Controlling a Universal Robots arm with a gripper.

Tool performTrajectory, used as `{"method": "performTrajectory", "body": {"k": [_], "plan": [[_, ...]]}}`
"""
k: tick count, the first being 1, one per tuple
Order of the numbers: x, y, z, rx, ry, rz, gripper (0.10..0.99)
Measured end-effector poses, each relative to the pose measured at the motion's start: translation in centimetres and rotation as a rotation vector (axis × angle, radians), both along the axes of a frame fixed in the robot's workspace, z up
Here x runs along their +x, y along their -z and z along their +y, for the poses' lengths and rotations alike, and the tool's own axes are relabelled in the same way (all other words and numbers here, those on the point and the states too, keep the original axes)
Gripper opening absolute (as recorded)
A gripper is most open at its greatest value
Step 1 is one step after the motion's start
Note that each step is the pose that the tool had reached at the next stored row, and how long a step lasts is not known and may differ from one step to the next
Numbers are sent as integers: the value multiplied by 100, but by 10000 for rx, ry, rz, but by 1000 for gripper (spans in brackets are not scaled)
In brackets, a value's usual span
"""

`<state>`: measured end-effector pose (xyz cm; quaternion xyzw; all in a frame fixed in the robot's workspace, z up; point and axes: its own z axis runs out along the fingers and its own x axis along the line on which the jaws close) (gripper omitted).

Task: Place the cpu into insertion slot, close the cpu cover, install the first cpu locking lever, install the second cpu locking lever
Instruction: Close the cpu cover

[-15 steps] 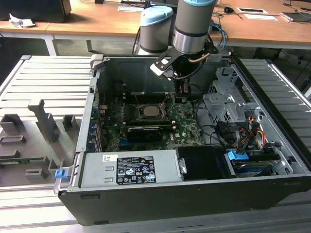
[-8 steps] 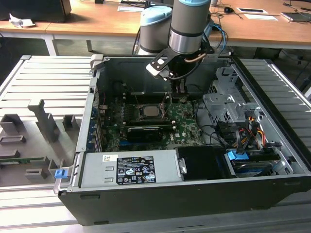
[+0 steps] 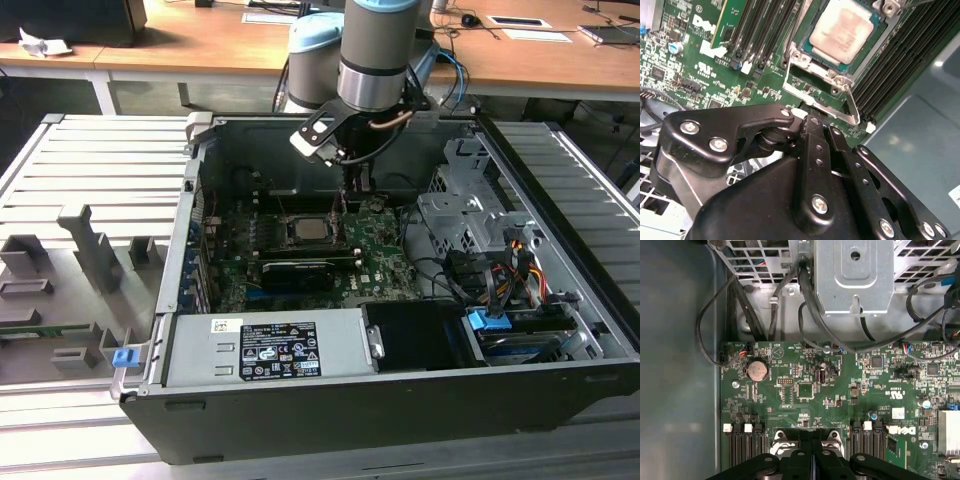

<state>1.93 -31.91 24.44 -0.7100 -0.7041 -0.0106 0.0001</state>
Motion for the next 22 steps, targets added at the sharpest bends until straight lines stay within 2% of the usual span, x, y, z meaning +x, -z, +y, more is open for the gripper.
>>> {"method": "performTrajectory", "body": {"k": [5,7,11,18,22], "plan": [[-79,3,0,0,1,0,106],[-136,6,0,-1,2,1,106],[-171,27,0,1,1,0,106],[-328,160,0,0,-4,-4,106],[-382,179,-15,0,-14,-52,106]]}}
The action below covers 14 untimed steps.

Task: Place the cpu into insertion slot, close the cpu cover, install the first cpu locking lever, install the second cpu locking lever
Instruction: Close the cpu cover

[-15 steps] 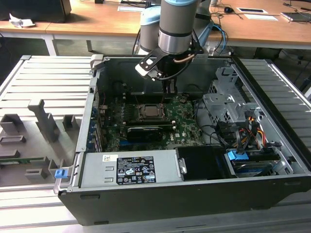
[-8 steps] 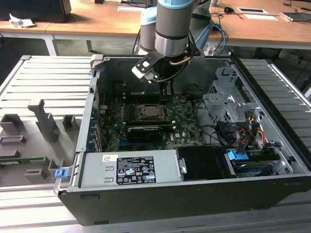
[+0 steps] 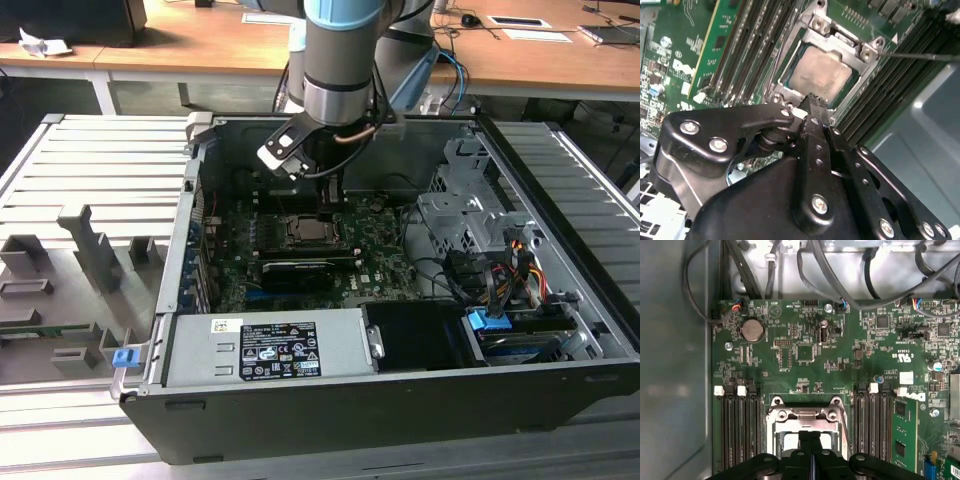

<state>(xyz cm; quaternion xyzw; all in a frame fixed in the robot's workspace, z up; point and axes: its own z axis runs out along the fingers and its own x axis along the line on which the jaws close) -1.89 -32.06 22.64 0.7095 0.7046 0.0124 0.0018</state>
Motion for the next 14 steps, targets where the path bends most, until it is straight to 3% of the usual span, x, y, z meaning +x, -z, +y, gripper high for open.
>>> {"method": "performTrajectory", "body": {"k": [8,14], "plan": [[-88,10,-13,0,-3,-102,106],[-141,41,-13,-1,-22,-120,106]]}}
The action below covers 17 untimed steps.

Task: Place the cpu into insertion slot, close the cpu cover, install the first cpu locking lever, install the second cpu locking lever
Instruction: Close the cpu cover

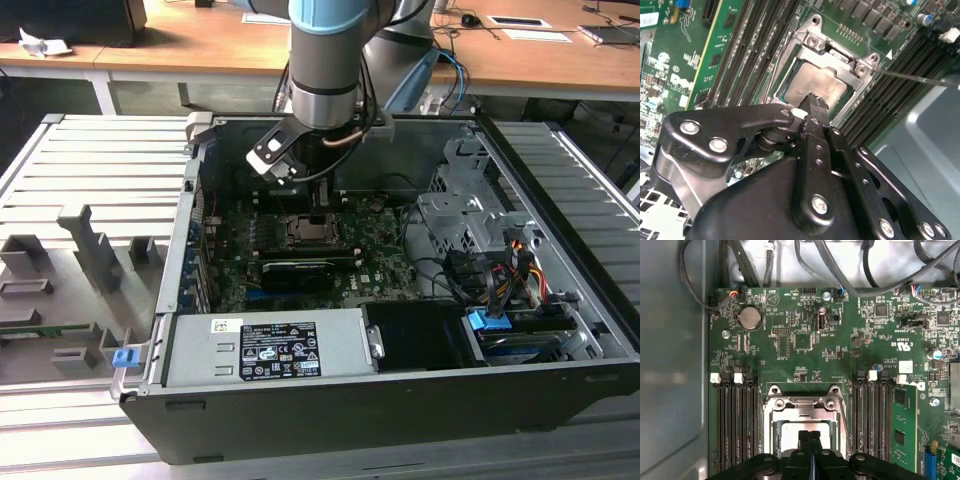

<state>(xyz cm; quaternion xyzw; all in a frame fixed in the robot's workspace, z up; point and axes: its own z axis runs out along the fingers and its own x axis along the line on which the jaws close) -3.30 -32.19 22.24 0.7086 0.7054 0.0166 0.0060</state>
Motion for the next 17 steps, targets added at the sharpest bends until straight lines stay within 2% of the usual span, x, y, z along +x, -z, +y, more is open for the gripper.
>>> {"method": "performTrajectory", "body": {"k": [3,4,7,17], "plan": [[-59,44,-3,1,-52,-5,106],[-88,82,-4,0,-127,-4,106],[-180,110,-4,0,-168,-5,106],[-230,158,-3,2,-170,-5,106]]}}
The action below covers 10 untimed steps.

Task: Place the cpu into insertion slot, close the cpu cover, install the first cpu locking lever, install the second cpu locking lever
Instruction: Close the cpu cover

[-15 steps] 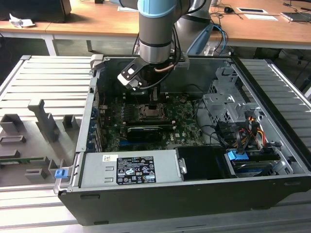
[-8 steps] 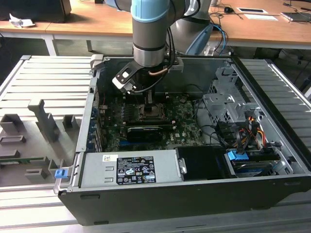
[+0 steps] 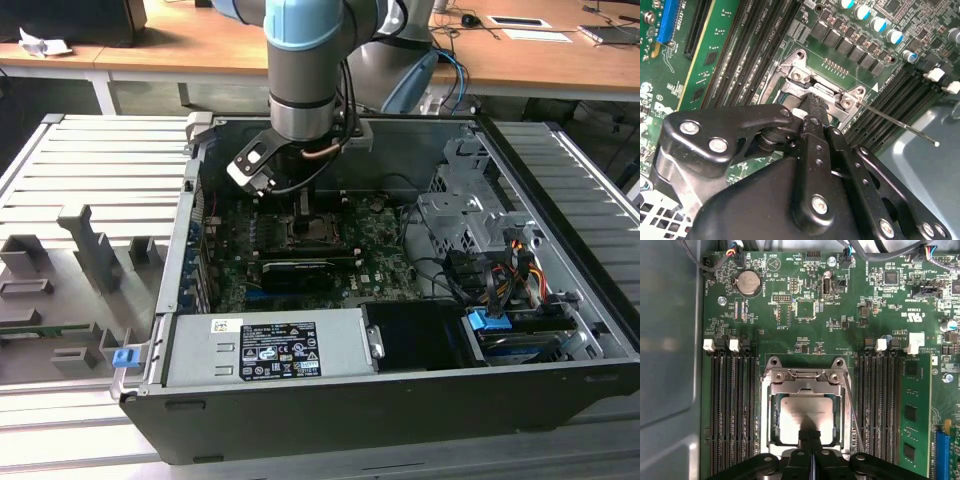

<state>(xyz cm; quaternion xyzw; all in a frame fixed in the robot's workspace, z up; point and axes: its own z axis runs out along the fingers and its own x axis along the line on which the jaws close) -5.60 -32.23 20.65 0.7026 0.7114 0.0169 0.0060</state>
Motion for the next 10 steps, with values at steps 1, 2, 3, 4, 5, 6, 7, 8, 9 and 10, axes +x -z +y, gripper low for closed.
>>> {"method": "performTrajectory", "body": {"k": [1,2,3,4,5,6,7,8,9,10], "plan": [[0,4,0,-1,0,0,106],[-1,5,-1,-3,1,1,106],[-1,5,-1,-3,1,2,106],[-1,5,-1,-3,1,2,106],[0,4,0,-1,2,1,106],[-1,-6,0,-1,2,1,106],[-1,-21,0,-2,2,1,106],[0,-59,0,-2,2,4,106],[47,-59,1,1,3,54,106],[77,-60,0,-2,0,68,106]]}}
